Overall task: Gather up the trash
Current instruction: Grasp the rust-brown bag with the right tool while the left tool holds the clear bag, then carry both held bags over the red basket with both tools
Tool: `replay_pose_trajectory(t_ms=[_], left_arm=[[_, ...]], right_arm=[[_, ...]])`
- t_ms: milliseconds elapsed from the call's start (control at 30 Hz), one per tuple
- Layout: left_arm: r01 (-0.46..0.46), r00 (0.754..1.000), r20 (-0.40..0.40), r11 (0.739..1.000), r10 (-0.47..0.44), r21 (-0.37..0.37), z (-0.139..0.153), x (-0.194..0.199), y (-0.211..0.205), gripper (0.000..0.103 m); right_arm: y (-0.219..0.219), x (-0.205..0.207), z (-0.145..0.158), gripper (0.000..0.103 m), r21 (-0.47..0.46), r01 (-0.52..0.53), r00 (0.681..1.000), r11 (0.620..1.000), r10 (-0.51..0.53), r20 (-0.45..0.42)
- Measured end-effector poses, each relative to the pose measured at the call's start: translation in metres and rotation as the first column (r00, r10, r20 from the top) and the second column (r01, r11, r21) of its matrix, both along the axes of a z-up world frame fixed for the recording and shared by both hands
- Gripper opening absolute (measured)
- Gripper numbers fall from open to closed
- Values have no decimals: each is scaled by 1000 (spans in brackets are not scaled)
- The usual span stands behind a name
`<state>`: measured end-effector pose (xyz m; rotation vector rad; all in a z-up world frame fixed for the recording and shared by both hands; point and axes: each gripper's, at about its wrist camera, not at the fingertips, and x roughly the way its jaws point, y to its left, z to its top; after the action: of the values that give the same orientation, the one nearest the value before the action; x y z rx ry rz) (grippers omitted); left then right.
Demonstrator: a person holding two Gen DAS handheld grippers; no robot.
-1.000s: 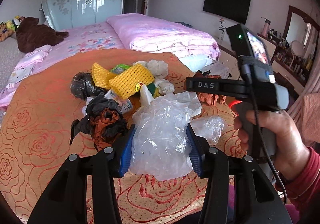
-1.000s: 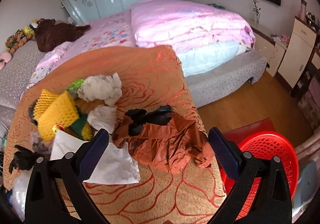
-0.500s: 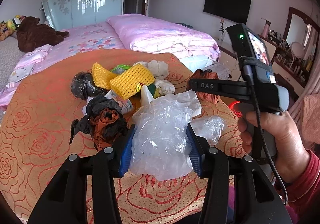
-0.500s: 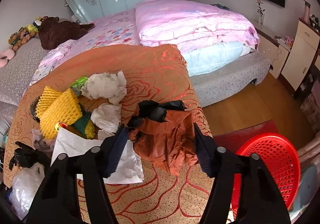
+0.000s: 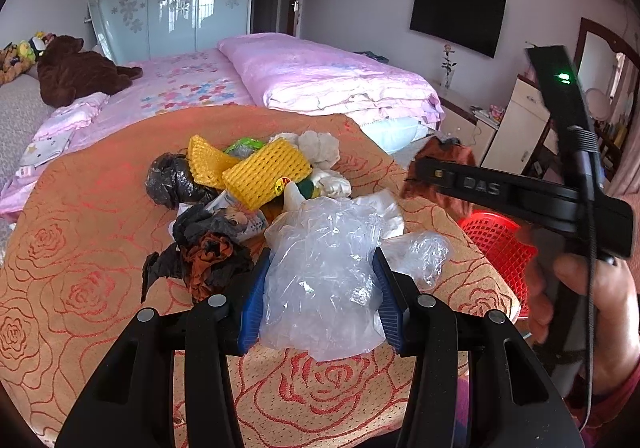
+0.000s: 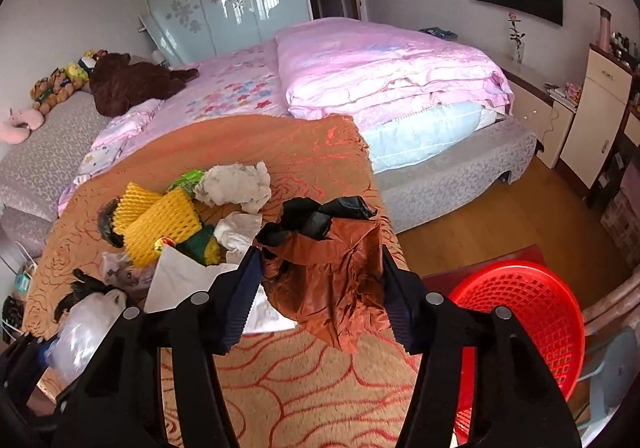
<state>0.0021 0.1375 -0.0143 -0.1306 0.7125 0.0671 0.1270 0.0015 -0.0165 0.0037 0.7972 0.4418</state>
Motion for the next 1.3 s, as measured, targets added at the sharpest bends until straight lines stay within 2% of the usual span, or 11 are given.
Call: replay_pose_trajectory(t_ms=[400,667,900,1300], left_arm=[[18,1000,23,1000,-18,8,7,8,-11,46],[42,998,42,999,-43,13,15,20,-23,46],[82,996,46,996,-82,21,19,36,-44,46],[162,986,45,986,-164,44,23,62,-91,46]], right_arm=[[-46,-31,22,56,51,60,997,997,-62,48],[-75,-44,28,56,52,108,991,993,-111,68],[-101,-48,27,56,32,168,981,985,-170,88],[-155,-44,13,56,23,280,957,960,-281,72]])
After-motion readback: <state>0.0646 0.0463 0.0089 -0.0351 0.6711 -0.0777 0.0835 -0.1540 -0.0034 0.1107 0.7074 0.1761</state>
